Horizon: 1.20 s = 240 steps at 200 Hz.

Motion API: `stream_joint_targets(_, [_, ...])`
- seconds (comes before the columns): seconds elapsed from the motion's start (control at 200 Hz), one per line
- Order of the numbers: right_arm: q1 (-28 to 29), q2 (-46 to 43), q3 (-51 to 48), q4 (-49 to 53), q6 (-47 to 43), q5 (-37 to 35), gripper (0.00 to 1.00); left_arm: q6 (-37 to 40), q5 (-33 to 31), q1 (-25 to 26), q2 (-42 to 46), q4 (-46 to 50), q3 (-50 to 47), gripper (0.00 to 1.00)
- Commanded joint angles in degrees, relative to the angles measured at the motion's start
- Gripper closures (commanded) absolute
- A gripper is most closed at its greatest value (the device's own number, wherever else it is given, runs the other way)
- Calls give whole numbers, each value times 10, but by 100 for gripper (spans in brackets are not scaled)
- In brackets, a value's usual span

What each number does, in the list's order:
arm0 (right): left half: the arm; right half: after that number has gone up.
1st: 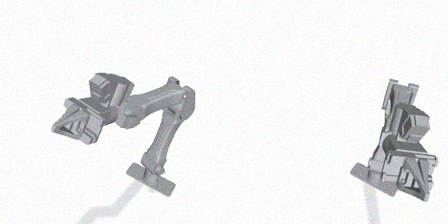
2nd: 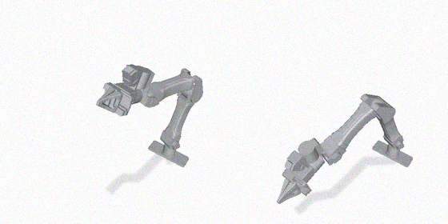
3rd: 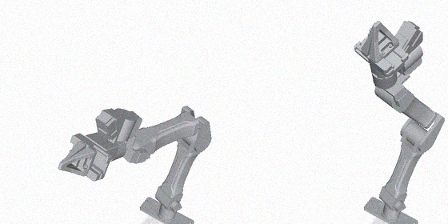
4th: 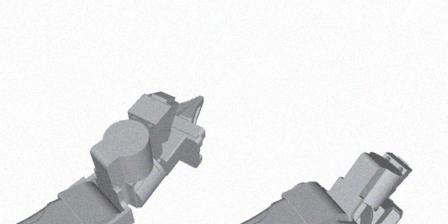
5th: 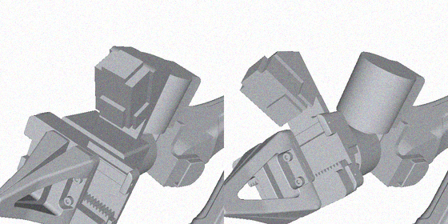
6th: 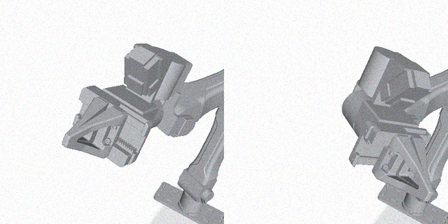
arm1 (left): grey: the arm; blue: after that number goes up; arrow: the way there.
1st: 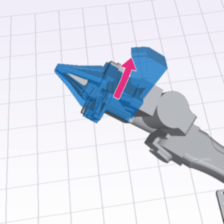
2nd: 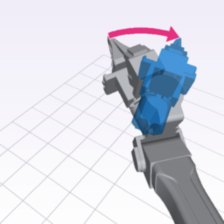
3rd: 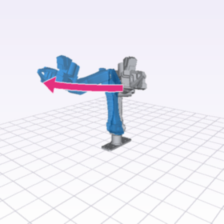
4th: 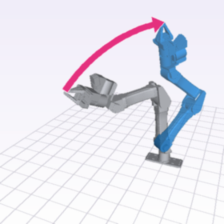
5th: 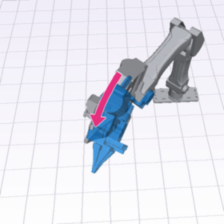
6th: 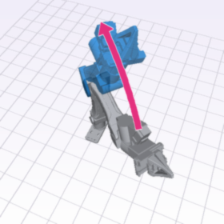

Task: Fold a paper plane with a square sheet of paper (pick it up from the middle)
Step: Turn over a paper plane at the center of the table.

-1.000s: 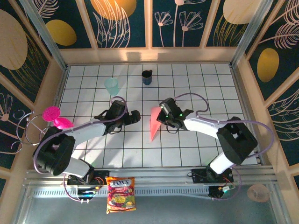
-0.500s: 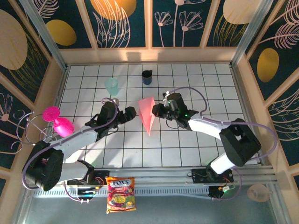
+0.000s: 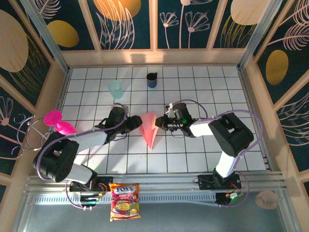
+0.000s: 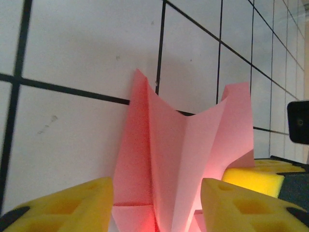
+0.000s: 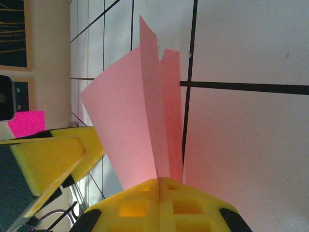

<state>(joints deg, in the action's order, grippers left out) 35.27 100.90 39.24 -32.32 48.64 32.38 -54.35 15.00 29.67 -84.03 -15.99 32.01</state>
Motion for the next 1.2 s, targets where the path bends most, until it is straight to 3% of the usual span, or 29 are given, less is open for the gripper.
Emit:
stream_joint_targets(0.0, [-15,18,-16,-41,17,11,95,-11,64,-2,-34,-55,-1,58])
stream_joint_targets(0.12, [-20,25,-22,-49,22,14,95,-16,76,-3,-55,-65,-1,62])
stream_joint_targets(0.721, [-26,42,-23,-49,21,14,96,1,83,-3,-91,-43,10,61])
stream_joint_targets(0.966, [-28,37,-29,-46,21,8,96,12,17,-2,-73,7,12,56])
stream_joint_targets(1.061, [-28,38,-29,-47,21,11,97,11,39,-3,-77,-5,12,56])
stream_joint_targets(1.196, [-28,40,-26,-49,22,14,96,-3,109,-3,-97,-69,9,65])
